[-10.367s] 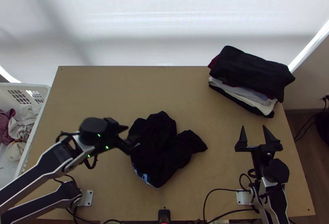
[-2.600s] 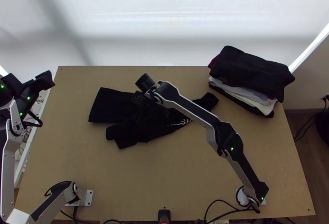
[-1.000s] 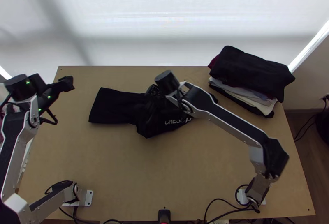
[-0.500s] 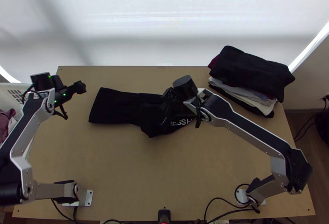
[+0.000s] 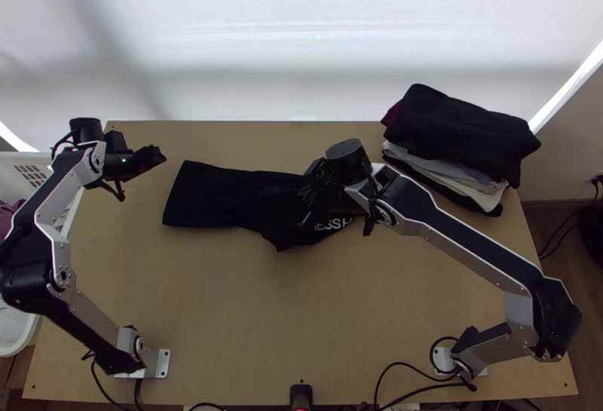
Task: Fold the t-shirt
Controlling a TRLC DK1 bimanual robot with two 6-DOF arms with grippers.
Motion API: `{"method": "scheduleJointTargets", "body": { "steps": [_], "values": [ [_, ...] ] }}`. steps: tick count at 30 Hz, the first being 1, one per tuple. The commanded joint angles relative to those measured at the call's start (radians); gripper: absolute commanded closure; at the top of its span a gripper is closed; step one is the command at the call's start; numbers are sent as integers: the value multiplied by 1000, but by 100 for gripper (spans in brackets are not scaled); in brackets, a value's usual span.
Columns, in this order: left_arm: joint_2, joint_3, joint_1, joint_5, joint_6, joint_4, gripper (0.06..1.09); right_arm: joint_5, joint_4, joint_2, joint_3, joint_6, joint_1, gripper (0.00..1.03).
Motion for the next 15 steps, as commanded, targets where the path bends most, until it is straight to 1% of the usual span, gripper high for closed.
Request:
{"method": "scheduleJointTargets", "body": {
  "steps": [1,7,15],
  "values": [
    [57,39,-10,20,9,-17,37,7,23,-33,-21,25,-12,100],
    [96,34,-37,18,47,-46,37,7,42,-27,-24,26,-21,100],
    [140,27,-57,3,54,-56,37,7,45,-17,-29,28,-29,100]
  ]
}}
